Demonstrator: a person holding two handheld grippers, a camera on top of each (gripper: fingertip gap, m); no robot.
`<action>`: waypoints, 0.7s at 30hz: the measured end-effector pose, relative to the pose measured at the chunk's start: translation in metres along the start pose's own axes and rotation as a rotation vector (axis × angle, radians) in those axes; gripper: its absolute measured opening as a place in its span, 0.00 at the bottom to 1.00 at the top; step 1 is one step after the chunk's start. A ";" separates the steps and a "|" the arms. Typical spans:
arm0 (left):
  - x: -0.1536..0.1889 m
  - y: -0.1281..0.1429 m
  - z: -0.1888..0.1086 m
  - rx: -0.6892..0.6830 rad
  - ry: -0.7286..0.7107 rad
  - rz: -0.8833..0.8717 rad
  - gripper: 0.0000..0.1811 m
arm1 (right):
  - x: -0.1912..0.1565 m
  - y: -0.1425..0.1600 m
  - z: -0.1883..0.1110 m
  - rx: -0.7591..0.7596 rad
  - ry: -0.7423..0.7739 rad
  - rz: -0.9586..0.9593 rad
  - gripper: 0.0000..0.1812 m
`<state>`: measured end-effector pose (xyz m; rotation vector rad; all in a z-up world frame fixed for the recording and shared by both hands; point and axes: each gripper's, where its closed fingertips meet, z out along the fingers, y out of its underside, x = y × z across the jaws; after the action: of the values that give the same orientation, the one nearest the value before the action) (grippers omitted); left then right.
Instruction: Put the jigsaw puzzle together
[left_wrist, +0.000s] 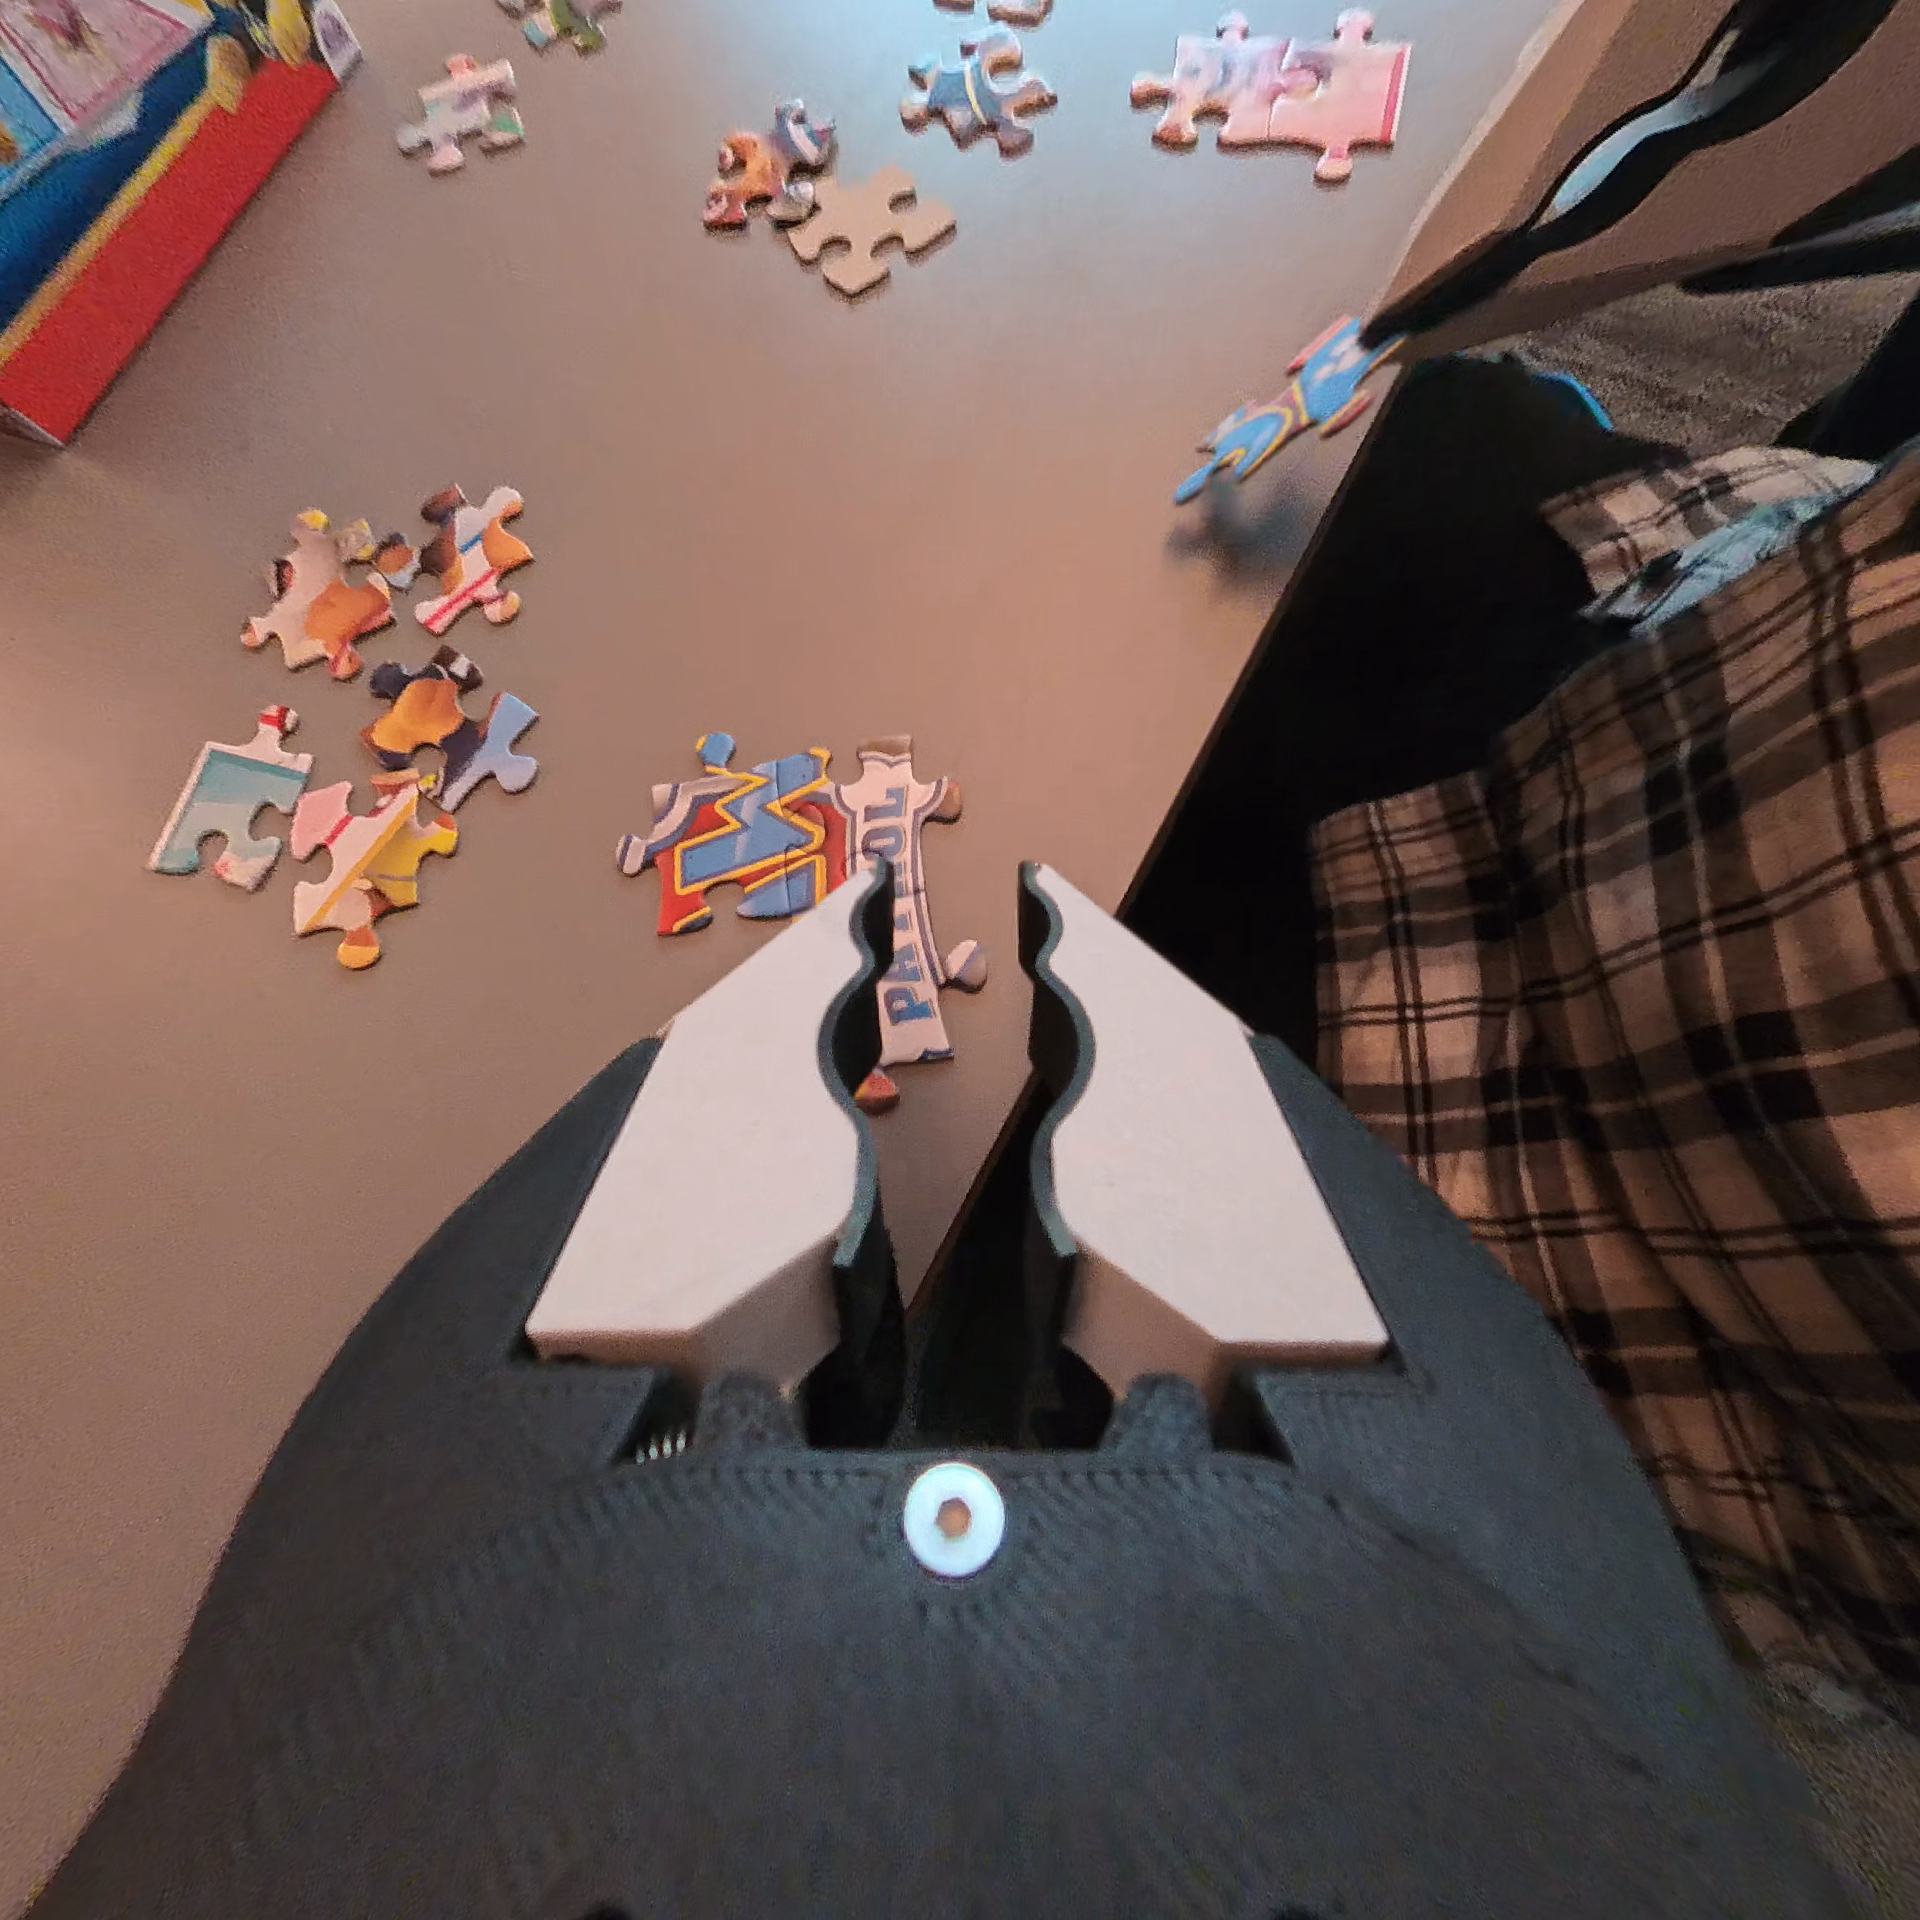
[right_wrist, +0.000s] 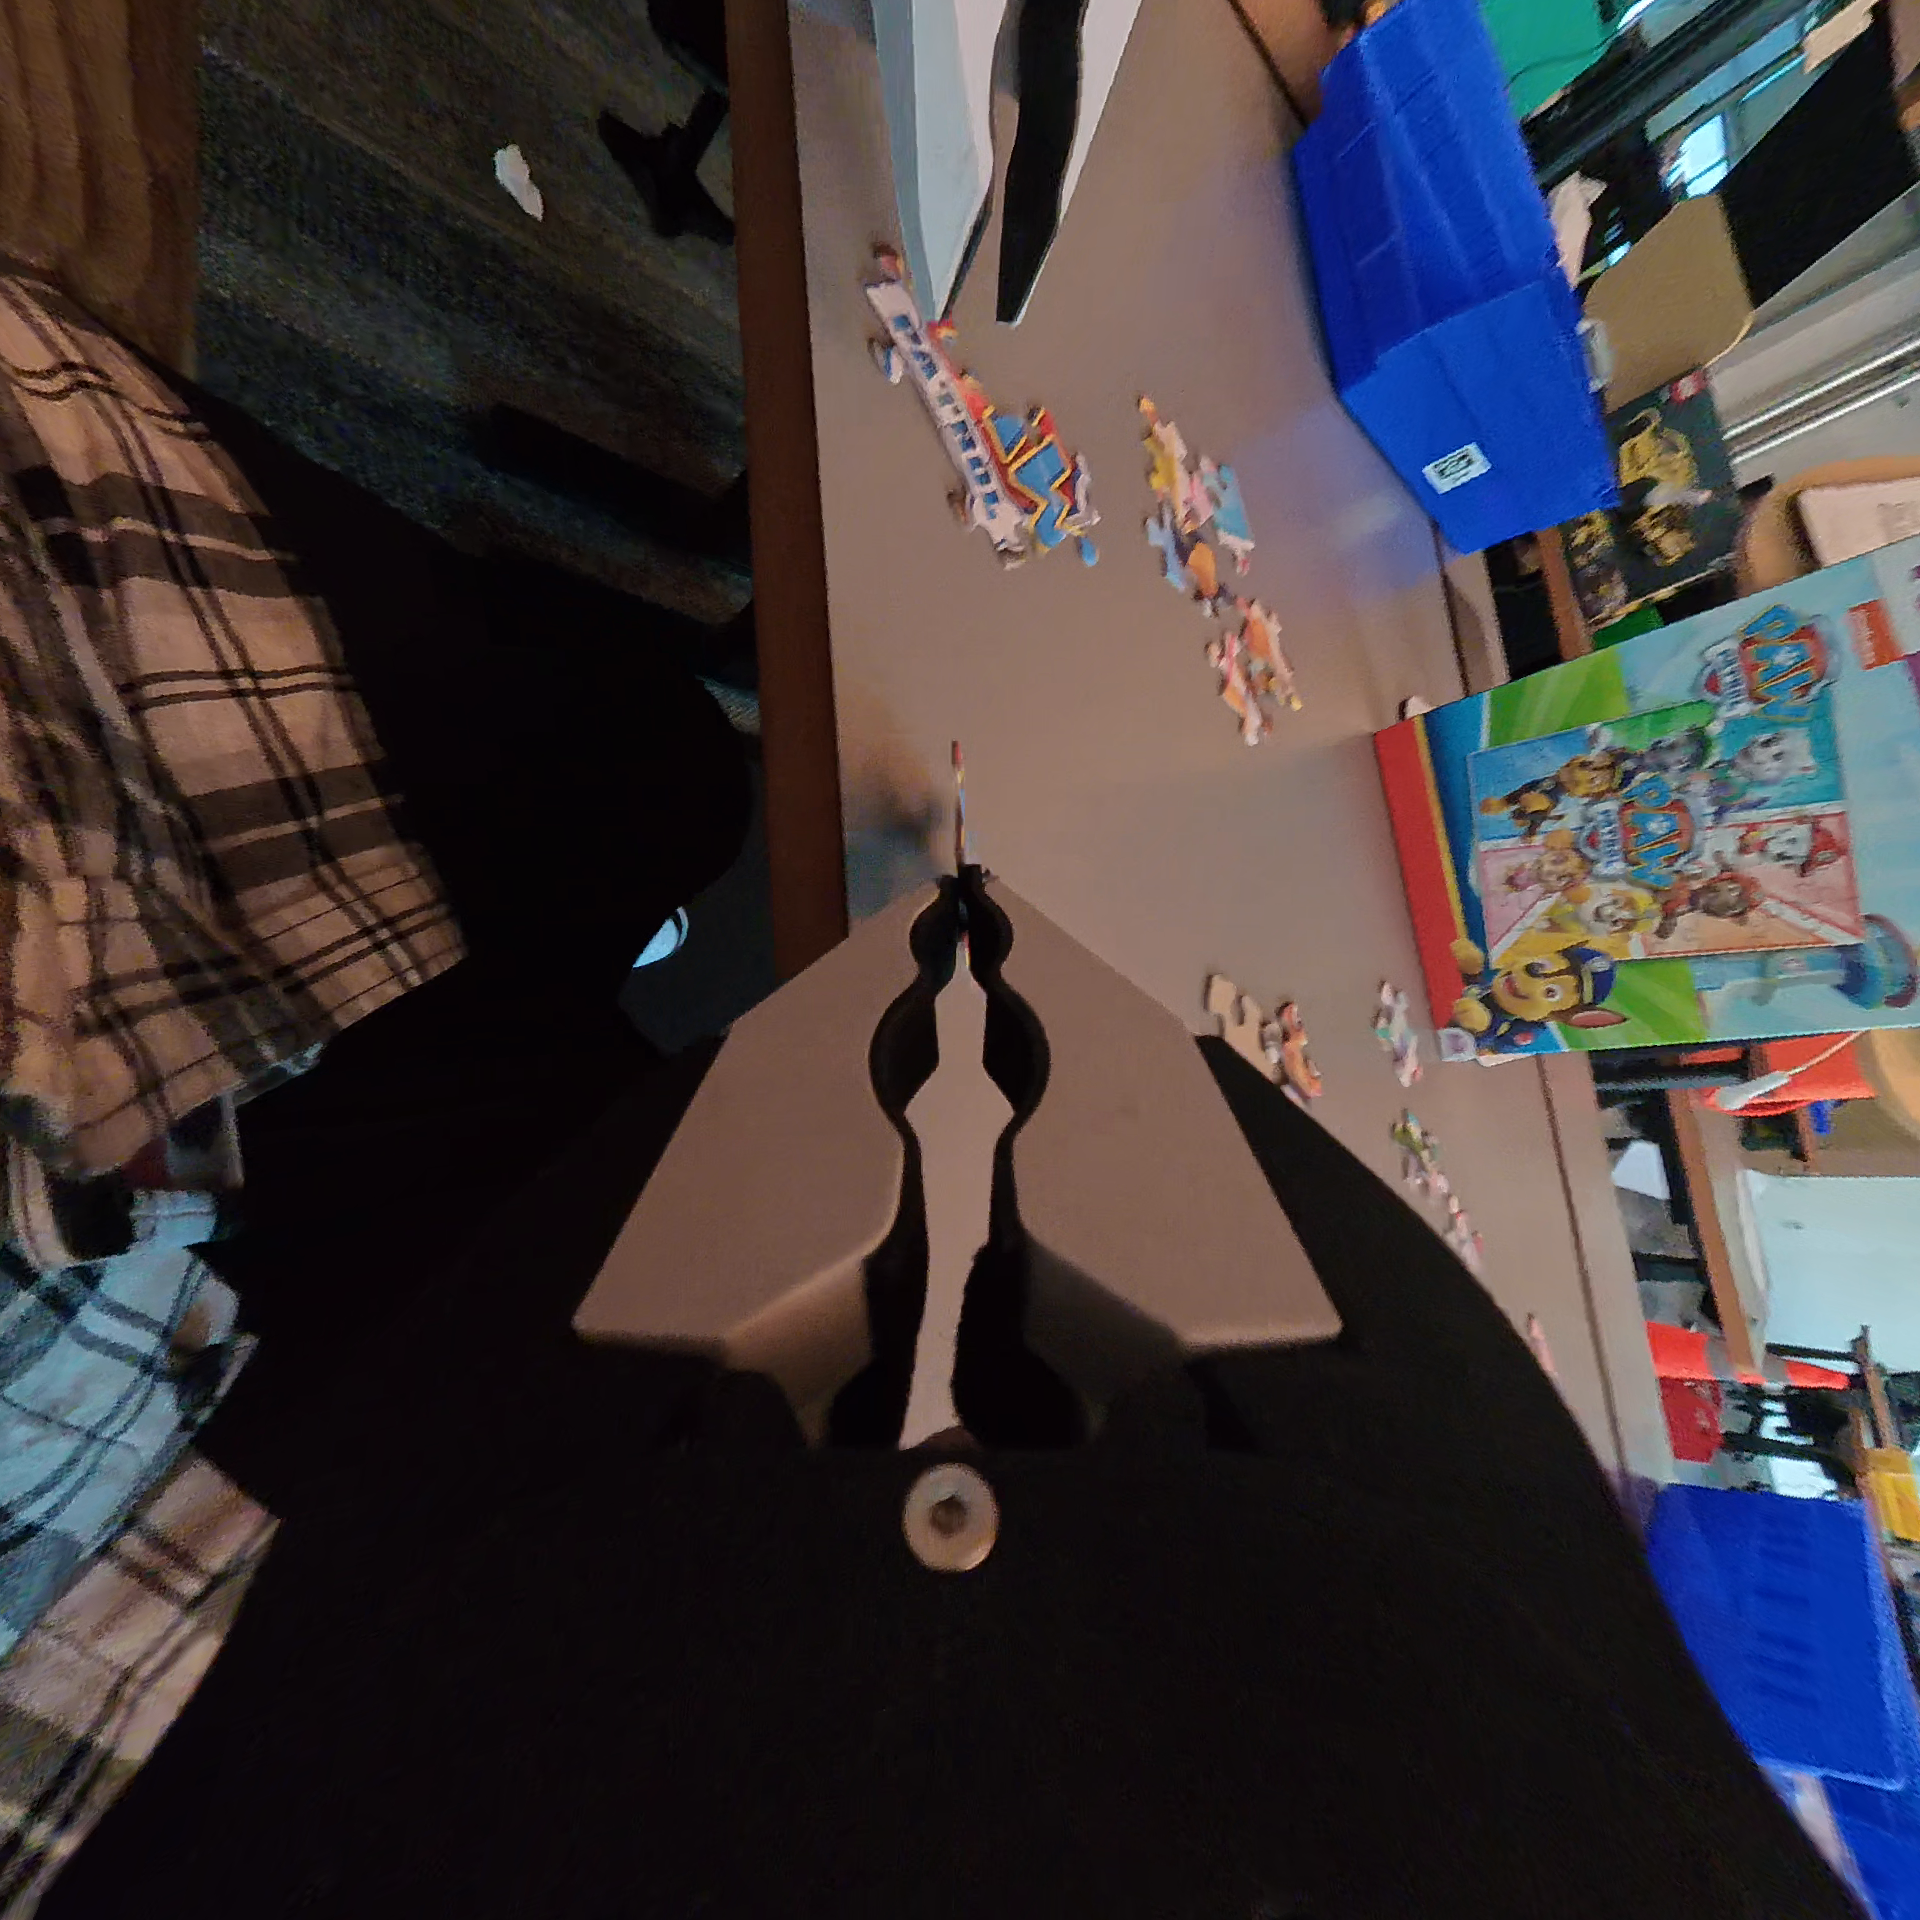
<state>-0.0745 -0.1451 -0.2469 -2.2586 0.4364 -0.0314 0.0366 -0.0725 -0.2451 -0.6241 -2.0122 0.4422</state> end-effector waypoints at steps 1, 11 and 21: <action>0.002 -0.004 0.000 0.020 -0.004 0.009 0.13 | 0.003 -0.003 0.000 0.011 0.012 -0.020 0.00; 0.044 -0.055 0.012 0.140 -0.134 0.431 0.14 | 0.017 -0.052 0.005 0.231 -0.024 -0.136 0.00; 0.026 -0.053 -0.004 0.135 -0.363 0.501 0.00 | 0.029 -0.078 0.034 0.347 -0.143 -0.058 0.00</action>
<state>-0.0354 -0.1245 -0.2084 -1.9121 0.7596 0.5782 -0.0250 -0.1196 -0.1994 -0.3259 -2.0156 0.7986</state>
